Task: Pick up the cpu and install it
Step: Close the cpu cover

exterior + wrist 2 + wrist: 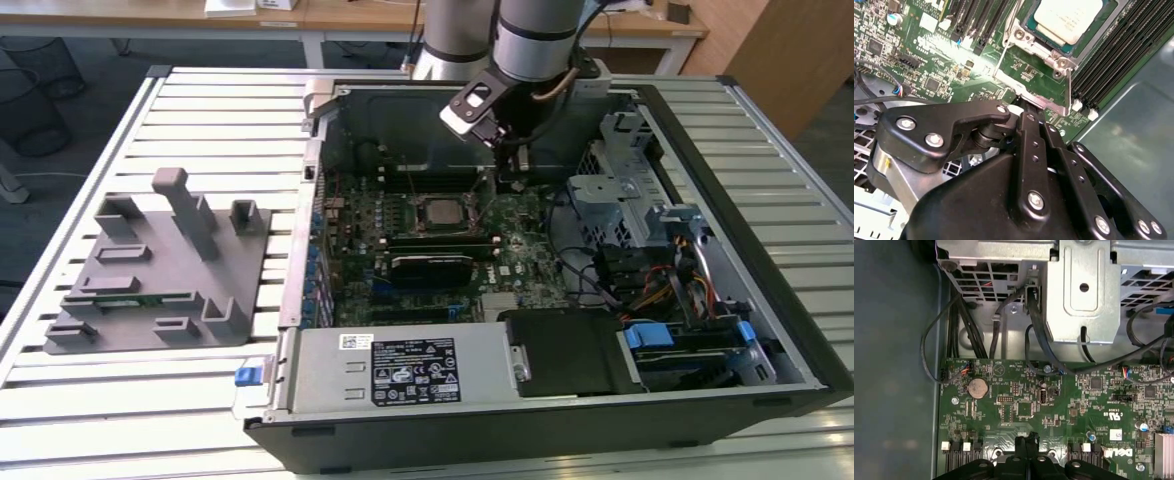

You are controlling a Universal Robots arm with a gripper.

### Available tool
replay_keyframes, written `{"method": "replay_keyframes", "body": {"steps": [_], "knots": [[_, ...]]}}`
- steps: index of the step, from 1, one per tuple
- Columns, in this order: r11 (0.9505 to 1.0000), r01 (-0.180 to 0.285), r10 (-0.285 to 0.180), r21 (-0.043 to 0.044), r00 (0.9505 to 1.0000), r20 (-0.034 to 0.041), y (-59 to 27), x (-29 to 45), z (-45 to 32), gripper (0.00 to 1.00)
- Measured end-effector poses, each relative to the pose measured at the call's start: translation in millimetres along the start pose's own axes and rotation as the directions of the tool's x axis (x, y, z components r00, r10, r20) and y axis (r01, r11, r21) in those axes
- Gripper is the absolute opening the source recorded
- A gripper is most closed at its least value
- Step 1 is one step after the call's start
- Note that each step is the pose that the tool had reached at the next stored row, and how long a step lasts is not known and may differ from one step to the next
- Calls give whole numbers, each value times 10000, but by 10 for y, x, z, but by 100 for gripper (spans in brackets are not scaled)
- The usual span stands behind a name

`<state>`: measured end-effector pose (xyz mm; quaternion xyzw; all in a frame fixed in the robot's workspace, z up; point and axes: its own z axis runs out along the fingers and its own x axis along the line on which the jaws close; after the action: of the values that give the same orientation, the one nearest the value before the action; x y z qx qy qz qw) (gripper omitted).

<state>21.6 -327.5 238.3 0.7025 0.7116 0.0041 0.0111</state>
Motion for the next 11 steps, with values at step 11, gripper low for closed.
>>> {"method": "replay_keyframes", "body": {"steps": [11], "knots": [[10000, 0, 0, 0, 10000, 1, -99, 1, 4, 11]]}}
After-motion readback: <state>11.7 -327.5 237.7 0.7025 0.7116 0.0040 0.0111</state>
